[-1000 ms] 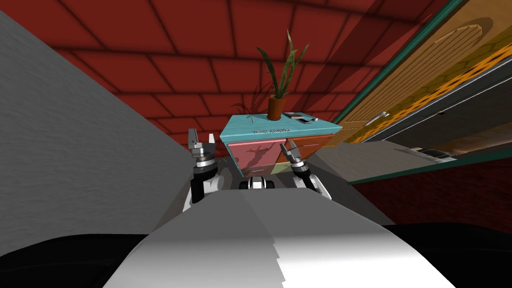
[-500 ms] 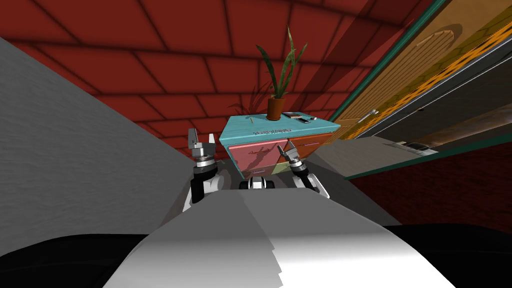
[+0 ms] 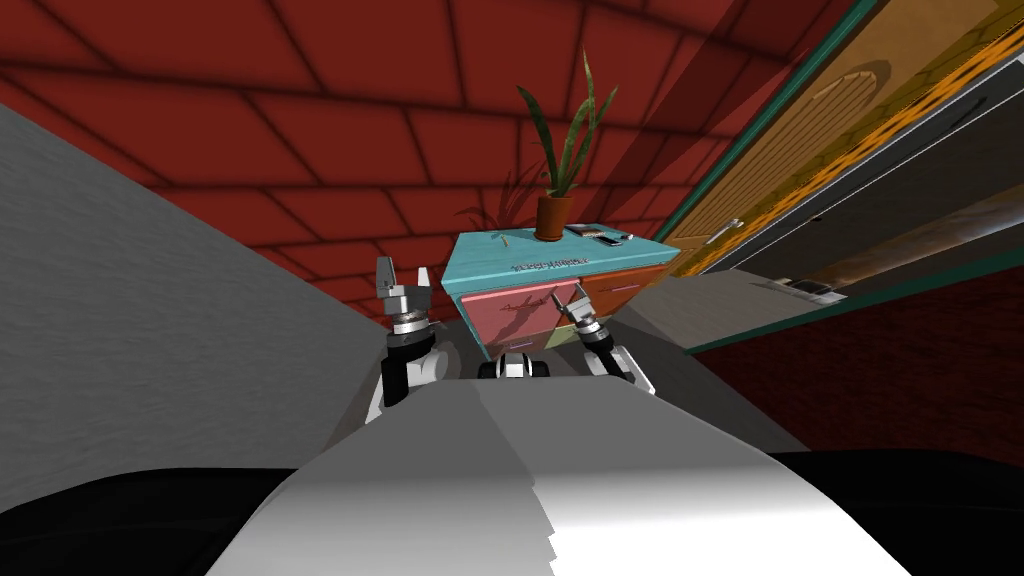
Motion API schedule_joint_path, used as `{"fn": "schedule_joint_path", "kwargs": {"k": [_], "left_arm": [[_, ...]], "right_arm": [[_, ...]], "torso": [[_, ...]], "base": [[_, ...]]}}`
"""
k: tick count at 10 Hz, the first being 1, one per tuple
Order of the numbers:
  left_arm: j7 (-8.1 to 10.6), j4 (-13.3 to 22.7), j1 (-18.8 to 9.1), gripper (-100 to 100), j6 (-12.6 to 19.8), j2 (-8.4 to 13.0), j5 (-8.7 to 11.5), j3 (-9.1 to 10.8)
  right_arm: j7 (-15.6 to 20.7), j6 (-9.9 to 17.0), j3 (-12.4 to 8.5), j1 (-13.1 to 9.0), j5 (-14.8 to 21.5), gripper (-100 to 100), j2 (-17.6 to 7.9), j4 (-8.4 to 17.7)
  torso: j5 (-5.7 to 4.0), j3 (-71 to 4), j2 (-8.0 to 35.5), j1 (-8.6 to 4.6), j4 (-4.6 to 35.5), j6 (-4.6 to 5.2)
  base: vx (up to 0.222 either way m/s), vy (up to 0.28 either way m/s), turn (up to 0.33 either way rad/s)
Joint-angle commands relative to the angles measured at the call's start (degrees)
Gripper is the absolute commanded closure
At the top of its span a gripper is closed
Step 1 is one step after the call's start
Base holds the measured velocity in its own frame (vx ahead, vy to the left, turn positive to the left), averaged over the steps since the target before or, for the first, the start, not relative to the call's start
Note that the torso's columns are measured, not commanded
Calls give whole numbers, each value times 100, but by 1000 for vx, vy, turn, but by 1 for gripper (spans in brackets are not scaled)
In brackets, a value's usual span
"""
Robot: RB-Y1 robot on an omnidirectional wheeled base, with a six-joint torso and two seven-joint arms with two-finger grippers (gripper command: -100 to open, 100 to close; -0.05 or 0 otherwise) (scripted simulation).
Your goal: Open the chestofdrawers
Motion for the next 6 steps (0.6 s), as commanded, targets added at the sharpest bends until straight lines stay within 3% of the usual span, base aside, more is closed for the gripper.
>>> {"fn": "schedule_joint_path", "kwargs": {"k": [1,2,3,5,6], "left_arm": [[0,0,1,0,0,0,0,0],[0,0,0,0,0,0,0,0],[0,0,0,0,0,0,0,0],[0,0,0,0,0,0,0,0],[0,0,0,0,0,0,0,0]], "right_arm": [[432,-24,5,-89,216,-100,-4,170],[493,-24,5,-89,216,-100,-4,170],[713,-46,9,-180,420,-100,-5,336],[904,-46,9,-180,420,-100,-5,336],[1133,-64,14,-274,624,-100,-2,503]], "torso": [[2,-2,-5,12,-1,3],[3,-3,-5,13,-2,1],[0,-2,-3,0,-1,0],[3,-3,-5,12,-1,0],[0,-2,-3,-1,-1,0]], "base": [[21,78,-116],[9,39,-7],[13,71,-182],[12,58,-35],[-14,52,-136]]}}
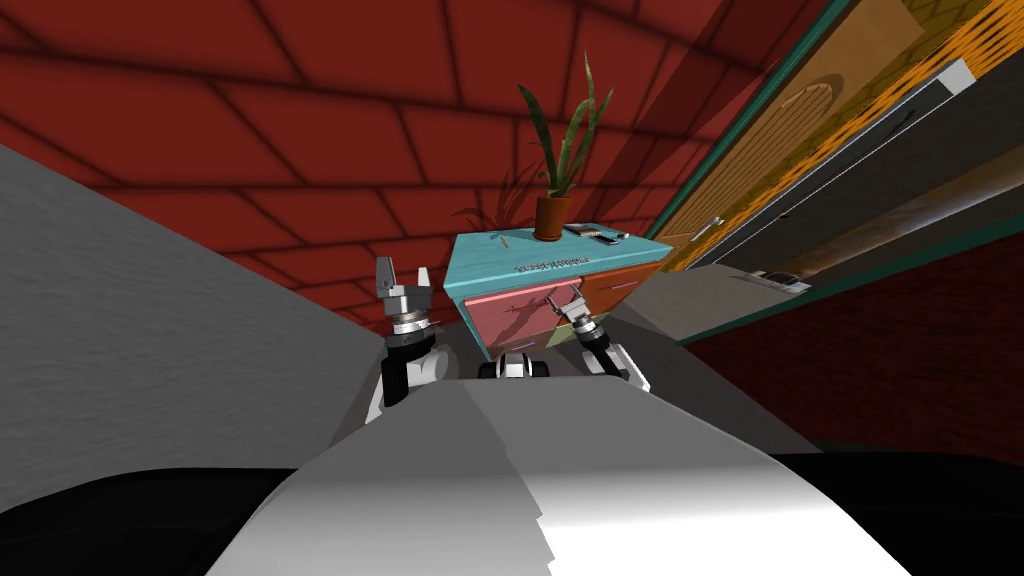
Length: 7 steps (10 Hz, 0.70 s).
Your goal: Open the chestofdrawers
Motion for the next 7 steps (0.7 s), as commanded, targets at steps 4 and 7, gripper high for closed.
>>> {"fn": "schedule_joint_path", "kwargs": {"k": [4,7], "left_arm": [[0,0,0,0,0,0,0,0],[0,0,0,0,0,0,0,0]], "right_arm": [[867,-40,13,-188,413,-100,12,336],[1264,-53,22,-288,613,-100,27,502]], "torso": [[2,-1,-3,7,0,0],[3,0,0,10,0,1]], "base": [[-20,43,-106],[-16,33,-87]]}}
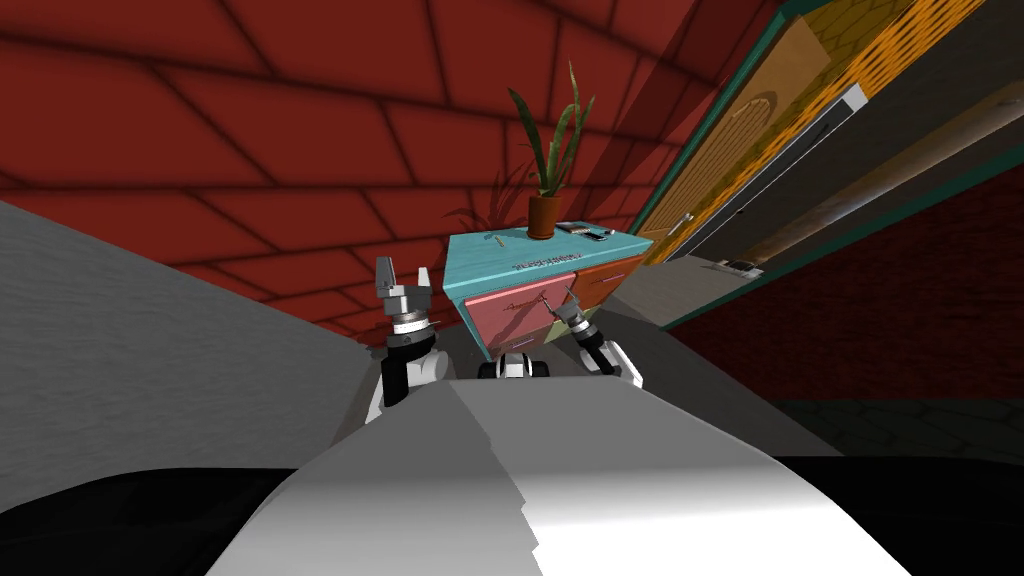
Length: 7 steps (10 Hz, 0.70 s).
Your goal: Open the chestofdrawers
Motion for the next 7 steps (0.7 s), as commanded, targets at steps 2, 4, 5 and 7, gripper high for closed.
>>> {"fn": "schedule_joint_path", "kwargs": {"k": [2,4,5,7], "left_arm": [[0,0,0,0,0,0,0,0],[0,0,0,0,0,0,0,0],[0,0,0,0,0,0,0,0],[0,0,0,0,0,0,0,0]], "right_arm": [[549,-20,6,-124,221,-100,22,205],[878,-29,19,-226,415,-100,49,366],[940,-29,19,-226,415,-100,49,366],[1305,-35,33,-329,605,-100,81,523]], "torso": [[-1,0,0,2,-1,2],[0,1,1,2,0,1],[0,-1,-2,3,0,-1],[-1,-1,-1,-1,-1,2]], "base": [[-21,41,-114],[-22,49,-114],[0,49,-4],[-21,55,-112]]}}
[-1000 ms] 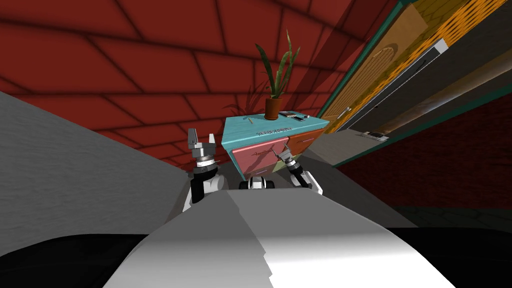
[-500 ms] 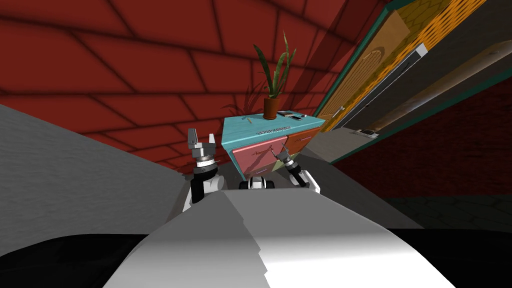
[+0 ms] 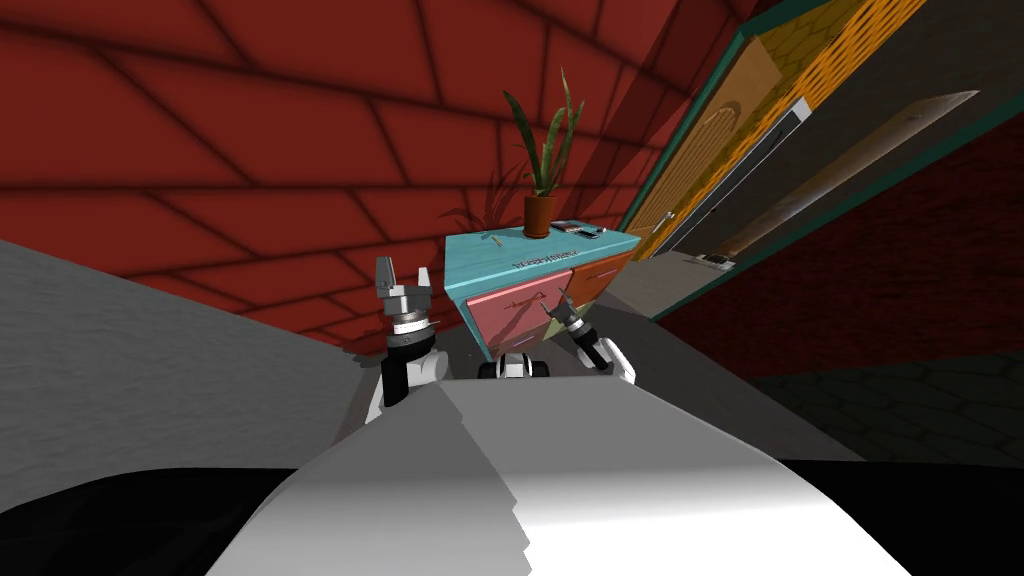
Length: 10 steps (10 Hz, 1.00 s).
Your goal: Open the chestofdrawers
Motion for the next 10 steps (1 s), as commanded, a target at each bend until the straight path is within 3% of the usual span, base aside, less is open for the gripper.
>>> {"fn": "schedule_joint_path", "kwargs": {"k": [1,5,10], "left_arm": [[0,0,0,0,0,0,0,0],[0,0,0,0,0,0,0,0],[0,0,-1,0,0,0,0,0]], "right_arm": [[455,-5,31,-124,281,-100,57,200],[1016,-10,47,-224,461,-100,98,344],[1861,-19,95,-503,953,-100,260,728]], "torso": [[0,1,0,1,1,-3],[0,-1,-3,0,0,-3],[1,0,-1,1,1,-3]], "base": [[-25,62,-157],[-11,59,-58],[-19,44,-96]]}}
